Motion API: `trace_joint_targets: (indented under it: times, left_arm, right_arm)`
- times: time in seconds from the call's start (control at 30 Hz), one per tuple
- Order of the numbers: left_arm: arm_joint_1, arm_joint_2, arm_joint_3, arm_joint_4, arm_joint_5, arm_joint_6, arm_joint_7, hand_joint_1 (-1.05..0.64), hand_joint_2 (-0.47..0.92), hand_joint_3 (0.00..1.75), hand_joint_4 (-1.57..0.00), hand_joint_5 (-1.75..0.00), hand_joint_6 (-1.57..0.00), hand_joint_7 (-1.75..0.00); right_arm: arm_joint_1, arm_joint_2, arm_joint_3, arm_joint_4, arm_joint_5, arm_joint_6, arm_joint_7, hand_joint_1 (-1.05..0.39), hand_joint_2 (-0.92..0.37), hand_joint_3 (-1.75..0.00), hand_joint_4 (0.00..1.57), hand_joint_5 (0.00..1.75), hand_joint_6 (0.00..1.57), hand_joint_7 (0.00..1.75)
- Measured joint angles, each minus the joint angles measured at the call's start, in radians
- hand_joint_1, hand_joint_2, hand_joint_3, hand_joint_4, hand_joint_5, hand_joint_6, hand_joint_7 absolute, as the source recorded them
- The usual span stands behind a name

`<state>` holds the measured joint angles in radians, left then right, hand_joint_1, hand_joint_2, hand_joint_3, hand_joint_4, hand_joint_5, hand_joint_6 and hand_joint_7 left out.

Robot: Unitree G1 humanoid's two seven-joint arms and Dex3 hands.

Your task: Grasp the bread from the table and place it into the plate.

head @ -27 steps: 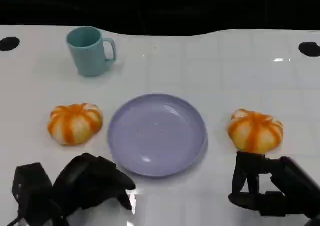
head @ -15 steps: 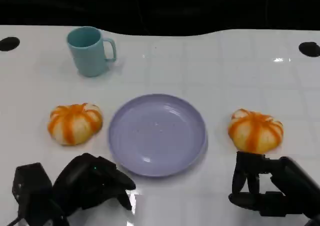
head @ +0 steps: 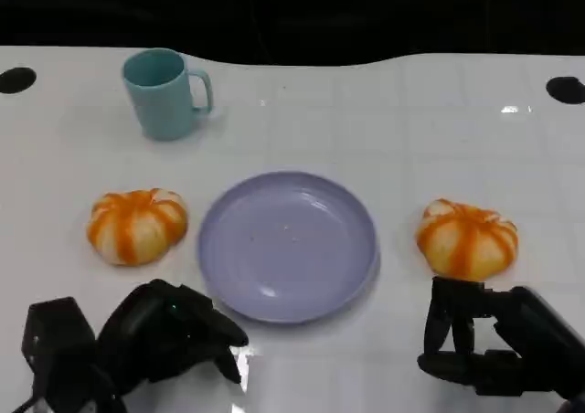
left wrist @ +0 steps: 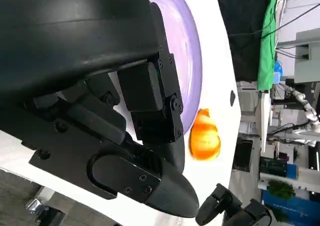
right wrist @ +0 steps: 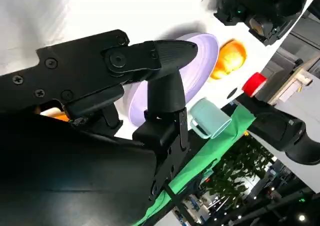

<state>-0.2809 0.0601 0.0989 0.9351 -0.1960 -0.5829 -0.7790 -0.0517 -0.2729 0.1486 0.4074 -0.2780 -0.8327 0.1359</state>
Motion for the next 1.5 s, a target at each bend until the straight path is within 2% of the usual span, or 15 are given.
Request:
trace_joint_targets:
  times: [0.27, 0.33, 0.37, 0.47, 0.53, 0.6, 0.67, 0.77, 0.87, 0.9, 1.03, 1.2, 1.27, 1.37, 1.5]
  left_arm:
    - [0.0, 0.0, 0.002, 0.009, 0.0, -0.007, 0.0, -1.05, 0.84, 0.0, -1.24, -0.91, -1.57, -0.04]
    - [0.0, 0.0, 0.004, 0.012, -0.002, -0.011, 0.0, -1.05, 0.84, 0.0, -1.24, -0.92, -1.57, -0.04]
    - [-0.001, 0.0, 0.005, 0.014, -0.003, -0.011, 0.0, -1.05, 0.84, 0.0, -1.24, -0.91, -1.56, -0.03]
    - [-0.003, 0.0, 0.008, 0.021, -0.006, -0.011, -0.001, -1.05, 0.84, 0.0, -1.24, -0.91, -1.56, -0.03]
    - [-0.004, 0.0, 0.008, 0.027, -0.006, -0.012, -0.007, -1.05, 0.84, 0.0, -1.24, -0.92, -1.57, -0.03]
    - [-0.005, 0.0, 0.008, 0.032, -0.005, -0.018, -0.006, -1.05, 0.85, 0.0, -1.24, -0.92, -1.57, -0.04]
    - [-0.006, 0.0, 0.006, 0.035, -0.002, -0.02, -0.005, -1.05, 0.85, 0.0, -1.24, -0.92, -1.57, -0.04]
    - [-0.008, 0.0, 0.005, 0.036, 0.0, -0.02, -0.005, -1.05, 0.85, 0.0, -1.24, -0.91, -1.56, -0.03]
    - [-0.009, 0.0, 0.005, 0.036, 0.0, -0.02, -0.005, -1.05, 0.85, 0.0, -1.24, -0.91, -1.56, -0.03]
    - [-0.009, 0.0, 0.005, 0.037, 0.0, -0.02, -0.005, -1.05, 0.85, 0.0, -1.25, -0.91, -1.57, -0.03]
    - [-0.009, 0.0, 0.005, 0.036, 0.0, -0.02, -0.005, -1.05, 0.85, 0.0, -1.26, -0.91, -1.57, -0.04]
    - [-0.009, 0.0, 0.005, 0.036, 0.0, -0.02, -0.005, -1.05, 0.85, 0.0, -1.25, -0.91, -1.57, -0.04]
    - [-0.009, 0.0, 0.004, 0.036, 0.0, -0.02, -0.005, -1.05, 0.84, 0.0, -1.25, -0.91, -1.57, -0.04]
    - [-0.009, -0.001, 0.003, 0.036, 0.002, -0.021, -0.003, -1.05, 0.84, 0.0, -1.25, -0.91, -1.57, -0.04]
    - [-0.009, -0.002, -0.002, 0.036, 0.008, -0.022, 0.007, -1.05, 0.85, 0.01, -1.25, -0.91, -1.57, -0.04]
  right_arm:
    - [0.0, 0.003, 0.001, 0.006, 0.015, -0.012, 0.0, -0.46, -0.92, -0.18, 0.84, 1.75, 0.65, 1.72]
    - [0.0, 0.008, 0.002, 0.008, 0.028, -0.016, 0.002, -0.48, -0.92, -0.19, 0.79, 1.75, 0.66, 1.57]
    - [0.0, 0.012, 0.003, 0.008, 0.035, -0.016, 0.004, -0.49, -0.92, -0.2, 0.76, 1.71, 0.66, 1.44]
    - [0.0, 0.017, 0.003, 0.0, 0.054, -0.012, 0.01, -0.5, -0.92, -0.21, 0.74, 1.68, 0.66, 1.33]
    - [0.0, 0.019, 0.002, -0.005, 0.059, -0.009, 0.011, -0.5, -0.92, -0.23, 0.67, 1.61, 0.62, 1.15]
    - [0.0, 0.023, -0.002, -0.011, 0.073, -0.006, 0.012, -0.49, -0.92, -0.24, 0.54, 1.42, 0.53, 0.91]
    - [0.0, 0.024, -0.01, -0.025, 0.097, -0.006, 0.012, -0.49, -0.92, -0.25, 0.51, 1.36, 0.51, 0.84]
    - [-0.004, 0.024, -0.023, -0.037, 0.115, -0.006, 0.014, -0.48, -0.92, -0.23, 0.43, 0.97, 0.48, 0.56]
    - [-0.009, 0.02, -0.045, -0.045, 0.117, 0.0, 0.014, -0.48, -0.92, -0.22, 0.43, 0.91, 0.48, 0.51]
    - [-0.01, 0.019, -0.048, -0.047, 0.118, 0.001, 0.014, -0.48, -0.92, -0.2, 0.37, 0.77, 0.47, 0.38]
    - [-0.013, 0.015, -0.071, -0.055, 0.103, 0.007, 0.002, -0.5, -0.92, -0.18, 0.33, 0.57, 0.44, 0.17]
    - [-0.03, -0.021, -0.107, -0.059, 0.018, 0.007, -0.048, -0.56, -0.92, -0.14, 0.29, 0.44, 0.41, 0.06]
    - [-0.031, -0.036, -0.119, -0.079, -0.066, 0.017, -0.089, -0.59, -0.92, -0.11, 0.25, 0.41, 0.38, 0.04]
    - [-0.033, -0.077, -0.139, -0.127, -0.222, 0.078, -0.169, -0.63, -0.92, -0.08, 0.21, 0.37, 0.35, 0.01]
    - [-0.035, -0.108, -0.149, -0.175, -0.343, 0.172, -0.234, -0.67, -0.92, -0.06, 0.16, 0.32, 0.27, 0.0]
